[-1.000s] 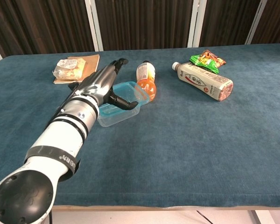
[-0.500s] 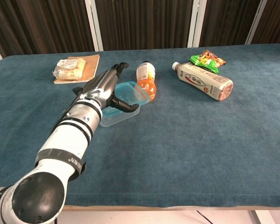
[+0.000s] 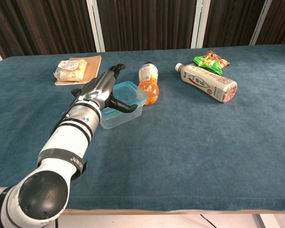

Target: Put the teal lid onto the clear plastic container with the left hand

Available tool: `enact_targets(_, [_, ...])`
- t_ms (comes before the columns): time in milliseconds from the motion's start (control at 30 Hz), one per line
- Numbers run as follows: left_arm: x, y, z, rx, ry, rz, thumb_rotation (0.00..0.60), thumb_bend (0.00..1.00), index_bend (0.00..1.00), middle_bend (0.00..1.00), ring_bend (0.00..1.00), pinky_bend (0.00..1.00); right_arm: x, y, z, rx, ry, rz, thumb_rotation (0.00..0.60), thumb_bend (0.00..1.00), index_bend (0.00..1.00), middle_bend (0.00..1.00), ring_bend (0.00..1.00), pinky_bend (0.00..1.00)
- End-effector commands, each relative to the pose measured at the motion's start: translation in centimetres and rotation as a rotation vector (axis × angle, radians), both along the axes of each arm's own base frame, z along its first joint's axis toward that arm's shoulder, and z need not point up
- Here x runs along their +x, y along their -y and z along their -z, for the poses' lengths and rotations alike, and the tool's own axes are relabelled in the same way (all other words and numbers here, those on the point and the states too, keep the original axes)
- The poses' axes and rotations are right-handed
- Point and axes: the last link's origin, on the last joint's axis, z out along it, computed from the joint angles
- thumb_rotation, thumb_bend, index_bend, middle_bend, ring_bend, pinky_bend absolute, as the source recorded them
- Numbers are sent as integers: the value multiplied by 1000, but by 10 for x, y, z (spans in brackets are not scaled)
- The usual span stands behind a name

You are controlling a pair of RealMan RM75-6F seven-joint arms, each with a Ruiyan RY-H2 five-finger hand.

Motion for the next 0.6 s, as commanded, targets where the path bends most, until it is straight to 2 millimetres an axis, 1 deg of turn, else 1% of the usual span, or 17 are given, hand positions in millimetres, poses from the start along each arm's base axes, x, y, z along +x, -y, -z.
enact_targets(33, [5,5,-1,-24,29,17,549,217,0,0,0,120,0,0,0,-1,1,1,600,129,0,0,0,0])
enact_targets(233, [10,10,-5,-50,45,31,552,219,0,0,7,121,0,-1,1,2,2,0,600,129,0,0,0,0])
enact_targets(533, [9,19,-10,-79,44,55,551,232,0,11,182,124,0,-2,1,5,4,-1,600,129,0,0,0,0])
enact_targets(600, [10,22,-9,-88,44,66,548,233,0,12,205,124,1,-2,2,6,5,-2,600,129,0,0,0,0])
